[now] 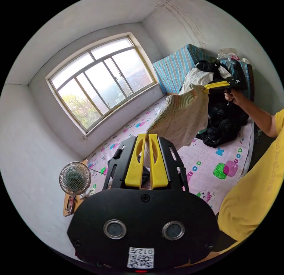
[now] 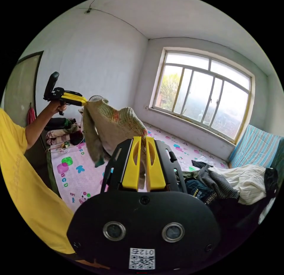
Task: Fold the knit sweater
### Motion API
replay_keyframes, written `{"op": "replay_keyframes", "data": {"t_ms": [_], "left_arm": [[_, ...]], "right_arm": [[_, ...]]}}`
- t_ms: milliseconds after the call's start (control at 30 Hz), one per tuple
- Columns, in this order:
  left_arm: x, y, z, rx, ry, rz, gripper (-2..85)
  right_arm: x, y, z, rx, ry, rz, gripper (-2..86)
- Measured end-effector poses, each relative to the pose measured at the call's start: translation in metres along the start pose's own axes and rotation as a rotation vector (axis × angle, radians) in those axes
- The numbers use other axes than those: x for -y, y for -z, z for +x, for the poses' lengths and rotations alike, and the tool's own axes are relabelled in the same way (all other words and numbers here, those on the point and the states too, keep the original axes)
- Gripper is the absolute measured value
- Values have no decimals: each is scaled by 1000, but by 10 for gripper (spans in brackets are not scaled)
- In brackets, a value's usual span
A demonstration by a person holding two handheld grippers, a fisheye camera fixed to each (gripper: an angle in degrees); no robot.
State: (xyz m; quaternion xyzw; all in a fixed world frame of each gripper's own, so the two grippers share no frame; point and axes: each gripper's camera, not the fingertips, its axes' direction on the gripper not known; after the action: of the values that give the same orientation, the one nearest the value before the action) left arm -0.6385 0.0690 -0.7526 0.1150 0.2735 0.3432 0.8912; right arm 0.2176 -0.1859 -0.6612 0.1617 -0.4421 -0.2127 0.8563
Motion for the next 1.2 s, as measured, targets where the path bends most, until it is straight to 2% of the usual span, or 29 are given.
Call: {"op": "replay_keyframes", "data": {"t_ms": [133,267,367,433,533,600,667,767,900,967,1067,1200], "left_arm": [[-8,-14,-6,-86,-33,-72,2],[-17,-83,-31,-273,11,-207,3],[-45,-194,-55,-404,186,-358,3],[-95,-294,-67,-486,457,-522,4],[-173,-355,-76,-469,805,-654,4],[-202,-360,-74,-489,883,-640,4],[-218,-360,-64,-500,868,-653,3],[-230,-358,-26,-546,738,-710,4],[-246,-360,37,-576,645,-769,4],[-251,-367,61,-604,630,-788,4],[-252,-387,89,-620,562,-848,4],[-255,-418,109,-534,442,-964,4]], "right_arm": [[5,-12,1,20,31,-69,16],[-5,-99,29,98,-16,-250,14],[-42,-210,58,189,-153,-452,12],[-77,-273,70,194,-252,-610,8],[-129,-314,82,154,-377,-710,3],[-166,-317,87,179,-408,-756,3],[-199,-312,93,162,-423,-814,4],[-261,-297,110,186,-542,-900,6],[-326,-266,132,183,-757,-919,5],[-341,-261,133,196,-797,-915,4],[-352,-273,124,206,-776,-937,2],[-361,-310,105,126,-614,-1031,0]]}}
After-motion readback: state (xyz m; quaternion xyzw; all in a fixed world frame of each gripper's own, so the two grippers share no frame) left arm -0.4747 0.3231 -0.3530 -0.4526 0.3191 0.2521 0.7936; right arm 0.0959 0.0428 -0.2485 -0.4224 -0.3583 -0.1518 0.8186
